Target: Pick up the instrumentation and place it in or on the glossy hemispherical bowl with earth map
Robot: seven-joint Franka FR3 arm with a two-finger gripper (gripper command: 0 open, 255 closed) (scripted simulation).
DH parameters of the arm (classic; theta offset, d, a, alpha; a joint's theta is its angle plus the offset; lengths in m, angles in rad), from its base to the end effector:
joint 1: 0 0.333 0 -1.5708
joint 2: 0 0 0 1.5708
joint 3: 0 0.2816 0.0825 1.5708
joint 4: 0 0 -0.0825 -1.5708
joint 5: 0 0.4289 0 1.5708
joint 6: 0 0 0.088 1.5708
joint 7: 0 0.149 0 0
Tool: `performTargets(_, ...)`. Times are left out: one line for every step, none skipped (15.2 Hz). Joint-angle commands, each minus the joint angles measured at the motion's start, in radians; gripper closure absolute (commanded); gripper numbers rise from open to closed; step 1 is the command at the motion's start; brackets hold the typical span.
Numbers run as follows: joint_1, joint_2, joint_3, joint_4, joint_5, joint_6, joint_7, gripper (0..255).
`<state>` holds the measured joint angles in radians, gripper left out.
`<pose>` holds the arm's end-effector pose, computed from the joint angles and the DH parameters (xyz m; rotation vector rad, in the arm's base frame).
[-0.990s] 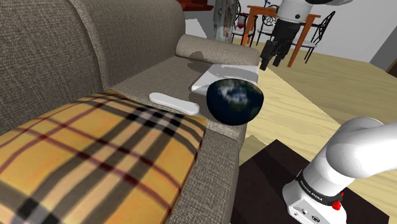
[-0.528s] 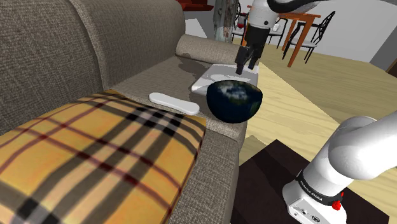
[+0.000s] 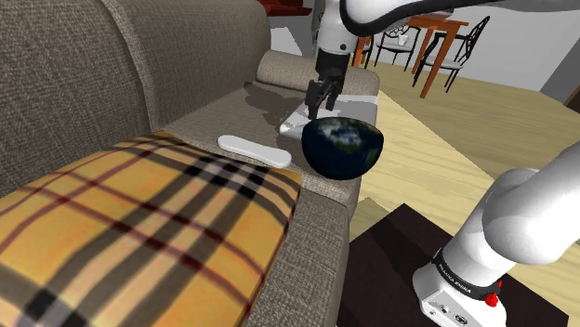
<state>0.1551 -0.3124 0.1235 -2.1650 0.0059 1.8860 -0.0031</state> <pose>0.4996 0.1446 0.4391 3.0841 0.4262 0.0549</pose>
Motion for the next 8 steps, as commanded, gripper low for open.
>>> performTargets(0.014, 0.068, 0.02, 0.047, -0.002, 0.017, 0.001, 0)
performTargets(0.022, 0.098, 0.03, 0.066, -0.003, 0.025, 0.003, 0)
performTargets(0.03, 0.127, 0.041, 0.087, -0.005, 0.032, 0.006, 0)
performTargets(0.038, 0.157, 0.052, 0.108, -0.008, 0.038, 0.008, 0)
performTargets(0.045, 0.187, 0.062, 0.129, -0.011, 0.044, 0.011, 0)
performTargets(0.054, 0.217, 0.072, 0.152, -0.015, 0.049, 0.014, 0)
performTargets(0.062, 0.247, 0.082, 0.175, -0.02, 0.053, 0.017, 0)
performTargets(0.07, 0.277, 0.092, 0.199, -0.025, 0.057, 0.021, 0)
